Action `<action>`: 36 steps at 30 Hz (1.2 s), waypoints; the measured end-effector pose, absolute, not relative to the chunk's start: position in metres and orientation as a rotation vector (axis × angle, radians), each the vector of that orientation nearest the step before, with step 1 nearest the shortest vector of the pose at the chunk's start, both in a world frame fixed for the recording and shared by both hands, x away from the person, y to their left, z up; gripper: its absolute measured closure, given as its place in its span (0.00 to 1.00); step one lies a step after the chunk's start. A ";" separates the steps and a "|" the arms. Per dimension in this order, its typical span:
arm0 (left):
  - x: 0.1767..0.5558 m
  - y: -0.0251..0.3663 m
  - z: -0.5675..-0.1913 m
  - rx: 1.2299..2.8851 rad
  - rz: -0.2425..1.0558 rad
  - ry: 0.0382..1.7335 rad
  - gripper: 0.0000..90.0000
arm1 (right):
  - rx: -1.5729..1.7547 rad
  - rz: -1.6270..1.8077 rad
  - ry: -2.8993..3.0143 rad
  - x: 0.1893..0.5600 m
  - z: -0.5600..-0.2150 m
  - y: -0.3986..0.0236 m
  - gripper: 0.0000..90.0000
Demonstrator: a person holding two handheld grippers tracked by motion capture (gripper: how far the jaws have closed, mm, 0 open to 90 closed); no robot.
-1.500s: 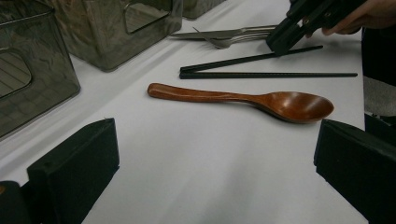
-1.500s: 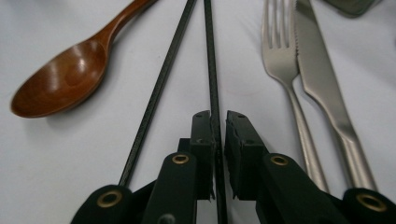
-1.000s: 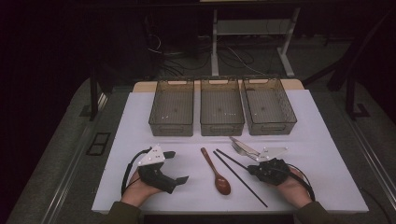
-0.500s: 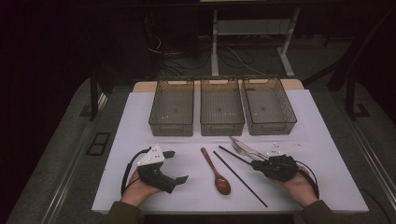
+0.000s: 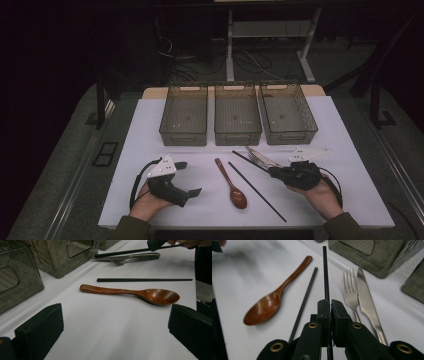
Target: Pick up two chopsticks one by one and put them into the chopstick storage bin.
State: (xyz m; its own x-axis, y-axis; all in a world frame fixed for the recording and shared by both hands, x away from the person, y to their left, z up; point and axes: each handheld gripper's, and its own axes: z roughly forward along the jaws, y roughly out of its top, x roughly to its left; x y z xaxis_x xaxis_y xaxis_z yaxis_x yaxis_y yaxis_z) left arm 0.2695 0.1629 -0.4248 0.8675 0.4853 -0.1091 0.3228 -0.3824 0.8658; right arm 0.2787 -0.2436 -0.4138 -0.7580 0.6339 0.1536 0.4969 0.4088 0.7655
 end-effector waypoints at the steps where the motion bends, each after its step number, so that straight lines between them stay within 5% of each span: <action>1: 0.269 0.163 -0.425 2.002 0.197 0.589 0.00 | 1.015 1.281 2.499 0.279 -0.412 -0.243 0.95; 36: 0.271 0.162 -0.426 2.012 0.199 0.580 0.00 | 0.947 1.321 2.439 0.348 -0.372 -0.194 0.95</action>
